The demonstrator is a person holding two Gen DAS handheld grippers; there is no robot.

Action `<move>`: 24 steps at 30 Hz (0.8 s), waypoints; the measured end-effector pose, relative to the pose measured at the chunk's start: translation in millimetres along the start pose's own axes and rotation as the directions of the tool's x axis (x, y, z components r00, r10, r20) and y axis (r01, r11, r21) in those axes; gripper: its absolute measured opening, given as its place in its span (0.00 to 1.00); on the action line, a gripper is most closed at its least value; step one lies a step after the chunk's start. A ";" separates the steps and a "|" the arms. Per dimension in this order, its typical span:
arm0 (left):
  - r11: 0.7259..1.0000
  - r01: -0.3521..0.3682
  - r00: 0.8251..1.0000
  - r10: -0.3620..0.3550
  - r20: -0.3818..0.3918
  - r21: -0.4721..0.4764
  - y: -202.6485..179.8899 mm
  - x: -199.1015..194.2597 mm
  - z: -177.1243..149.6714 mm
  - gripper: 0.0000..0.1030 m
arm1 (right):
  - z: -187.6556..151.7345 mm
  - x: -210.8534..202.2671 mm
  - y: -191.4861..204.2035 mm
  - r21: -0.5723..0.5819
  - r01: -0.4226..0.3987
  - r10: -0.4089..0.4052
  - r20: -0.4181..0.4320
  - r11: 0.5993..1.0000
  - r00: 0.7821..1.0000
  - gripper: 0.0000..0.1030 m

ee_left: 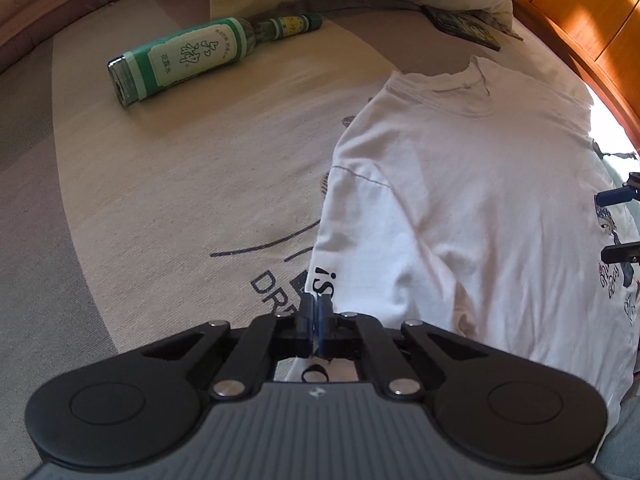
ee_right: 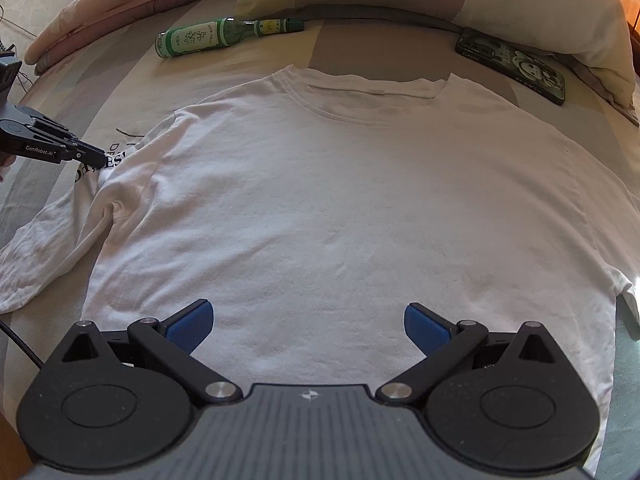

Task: Fold clothes
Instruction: 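Move the left gripper to the 'OH,YES!' sleeve edge and close it, then pinch the sleeve edge with the left gripper and pull it outward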

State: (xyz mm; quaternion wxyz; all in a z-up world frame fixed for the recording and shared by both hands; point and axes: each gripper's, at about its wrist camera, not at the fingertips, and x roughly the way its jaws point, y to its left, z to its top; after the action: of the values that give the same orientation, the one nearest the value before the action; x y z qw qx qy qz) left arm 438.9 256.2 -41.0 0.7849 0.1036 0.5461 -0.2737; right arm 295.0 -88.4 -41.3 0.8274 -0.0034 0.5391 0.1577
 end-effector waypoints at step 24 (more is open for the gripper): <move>0.965 -0.121 0.989 0.097 -0.112 -0.232 53.8 -54.0 -94.4 0.33 | 11.3 4.8 10.6 -0.002 -0.010 0.010 -0.002 1.000 1.000 1.00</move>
State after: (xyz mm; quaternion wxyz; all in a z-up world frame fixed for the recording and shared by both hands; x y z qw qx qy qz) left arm 378.9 361.4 -35.1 0.7773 0.0521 0.6070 -0.1571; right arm 304.0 -75.1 -39.1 0.8260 -0.0017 0.5397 0.1626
